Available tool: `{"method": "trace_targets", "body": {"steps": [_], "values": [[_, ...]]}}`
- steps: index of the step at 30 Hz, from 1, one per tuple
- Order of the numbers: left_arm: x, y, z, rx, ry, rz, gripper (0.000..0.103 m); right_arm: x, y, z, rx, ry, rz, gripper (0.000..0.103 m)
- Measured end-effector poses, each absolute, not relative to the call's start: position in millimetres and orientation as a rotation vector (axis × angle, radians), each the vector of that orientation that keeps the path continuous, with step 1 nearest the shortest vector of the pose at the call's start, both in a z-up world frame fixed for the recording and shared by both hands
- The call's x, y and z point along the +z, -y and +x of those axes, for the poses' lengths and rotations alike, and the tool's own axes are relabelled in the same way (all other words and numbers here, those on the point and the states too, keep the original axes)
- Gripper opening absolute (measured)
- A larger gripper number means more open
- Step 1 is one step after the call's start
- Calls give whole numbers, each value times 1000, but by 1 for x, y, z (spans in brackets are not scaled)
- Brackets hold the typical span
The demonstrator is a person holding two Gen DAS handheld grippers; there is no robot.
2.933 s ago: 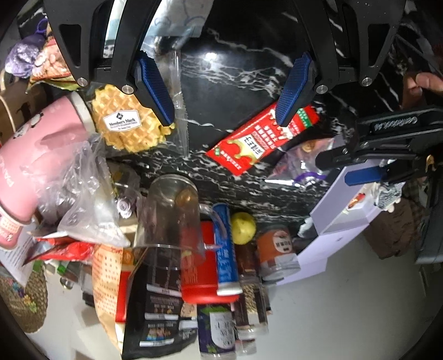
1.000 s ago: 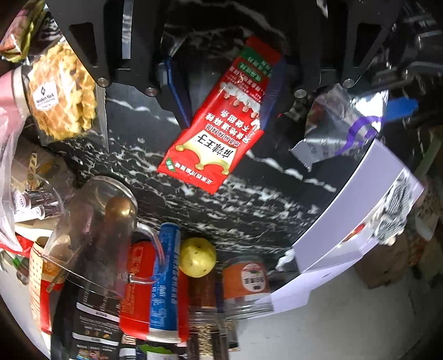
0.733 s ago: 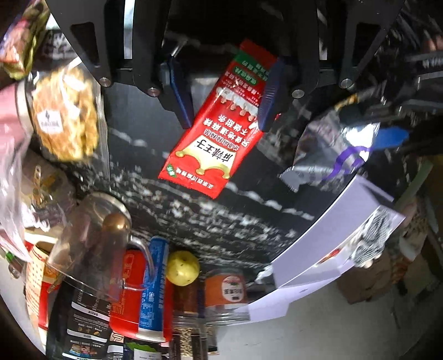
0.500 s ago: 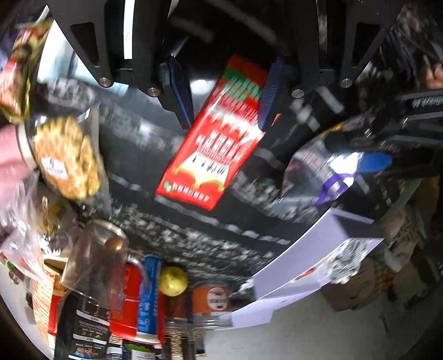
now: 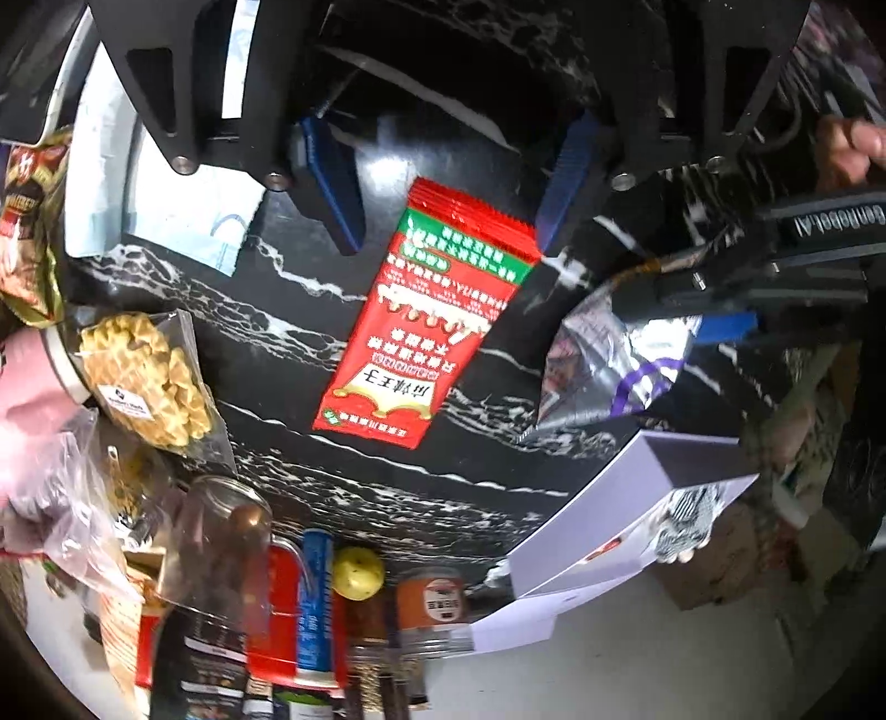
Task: Organize soft objects
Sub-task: 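Lift the purple-silver packet with left tool while right tool lifts the red packet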
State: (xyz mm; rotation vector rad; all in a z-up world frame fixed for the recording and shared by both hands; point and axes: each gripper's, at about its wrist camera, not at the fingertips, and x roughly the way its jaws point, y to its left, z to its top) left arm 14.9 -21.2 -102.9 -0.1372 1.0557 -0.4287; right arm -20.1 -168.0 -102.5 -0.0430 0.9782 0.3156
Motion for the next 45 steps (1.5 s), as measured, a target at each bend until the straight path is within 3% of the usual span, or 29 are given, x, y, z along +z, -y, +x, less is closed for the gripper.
{"method": "trace_targets", "body": {"steps": [1,18,22,33,38,40,45], "values": [[-106,23,18,-431,-1078,-134,46,-103,167,-17,305,-985,-35,67],[-101,4,15,-362,-1030,-101,46,-109,155,22,173,-972,-85,70],[-97,7,16,-374,-1016,-86,46,-108,155,19,189,-946,-134,52],[-107,23,29,-404,-1044,-17,46,-106,167,-29,333,-991,-170,49],[-108,31,28,-392,-1024,37,46,-106,173,-48,329,-1021,-155,53],[-109,32,25,-360,-993,49,39,-107,175,-49,288,-997,-126,59],[-108,30,25,-356,-982,31,37,-109,174,-47,236,-956,-50,67]]}}
